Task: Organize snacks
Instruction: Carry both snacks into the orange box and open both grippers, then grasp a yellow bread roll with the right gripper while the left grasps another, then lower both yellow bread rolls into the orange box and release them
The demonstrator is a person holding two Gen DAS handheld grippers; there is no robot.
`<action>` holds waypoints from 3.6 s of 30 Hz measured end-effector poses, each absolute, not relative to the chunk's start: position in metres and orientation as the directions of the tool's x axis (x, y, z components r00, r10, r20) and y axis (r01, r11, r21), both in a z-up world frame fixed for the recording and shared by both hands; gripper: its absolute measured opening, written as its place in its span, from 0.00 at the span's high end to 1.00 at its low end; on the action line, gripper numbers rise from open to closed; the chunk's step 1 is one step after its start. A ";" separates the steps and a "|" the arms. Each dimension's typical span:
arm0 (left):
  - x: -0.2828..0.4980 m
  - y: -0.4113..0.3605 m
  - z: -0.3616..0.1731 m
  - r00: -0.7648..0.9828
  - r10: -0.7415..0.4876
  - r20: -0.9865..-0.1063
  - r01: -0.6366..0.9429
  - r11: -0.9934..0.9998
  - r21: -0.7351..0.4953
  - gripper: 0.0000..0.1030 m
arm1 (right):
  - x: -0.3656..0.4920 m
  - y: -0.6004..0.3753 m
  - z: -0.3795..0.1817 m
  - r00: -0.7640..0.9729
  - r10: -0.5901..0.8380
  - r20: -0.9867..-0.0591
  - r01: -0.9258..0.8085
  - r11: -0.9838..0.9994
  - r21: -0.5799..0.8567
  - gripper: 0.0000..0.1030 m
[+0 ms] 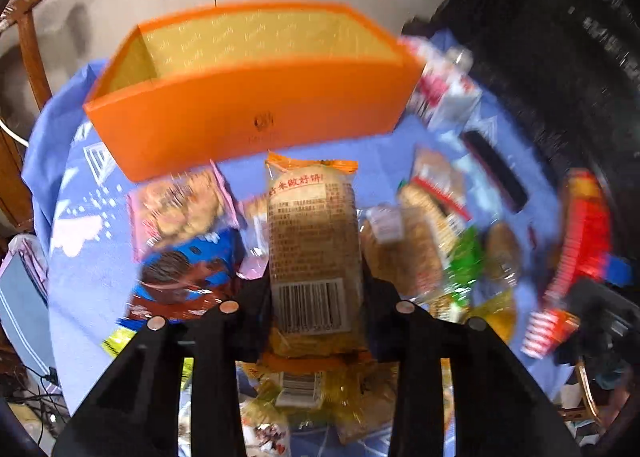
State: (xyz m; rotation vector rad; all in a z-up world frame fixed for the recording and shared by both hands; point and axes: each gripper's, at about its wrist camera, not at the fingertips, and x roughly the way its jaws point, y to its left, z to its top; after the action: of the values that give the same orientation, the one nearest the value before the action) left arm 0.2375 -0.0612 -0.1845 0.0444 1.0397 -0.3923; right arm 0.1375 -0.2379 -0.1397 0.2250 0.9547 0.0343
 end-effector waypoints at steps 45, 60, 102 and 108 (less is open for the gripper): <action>0.177 0.019 -0.132 0.543 -0.132 -0.829 0.088 0.991 -0.100 0.04 | 0.136 -0.215 -0.206 0.338 0.210 -0.917 -0.473 0.880 0.027 0.11; 0.169 -0.042 -0.170 0.482 -0.113 -0.869 0.257 0.966 0.017 0.04 | 0.129 -0.220 -0.228 0.301 0.255 -0.919 -0.527 0.847 0.063 0.59; 0.296 -0.011 -0.034 0.667 -0.258 -0.698 0.246 0.962 -0.120 0.61 | 0.257 -0.224 -0.027 0.693 0.410 -0.593 -0.315 0.912 0.263 0.58; 0.367 -0.007 0.002 0.745 -0.102 -0.660 0.072 0.995 -0.073 0.04 | 0.336 -0.212 0.002 0.776 0.299 -0.555 -0.238 0.954 0.181 0.22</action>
State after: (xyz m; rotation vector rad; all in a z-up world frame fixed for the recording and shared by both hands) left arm 0.3666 -0.0073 0.0021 -0.0439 0.7245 -0.0955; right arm 0.3358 -0.2122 0.0017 0.1028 0.6171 0.2907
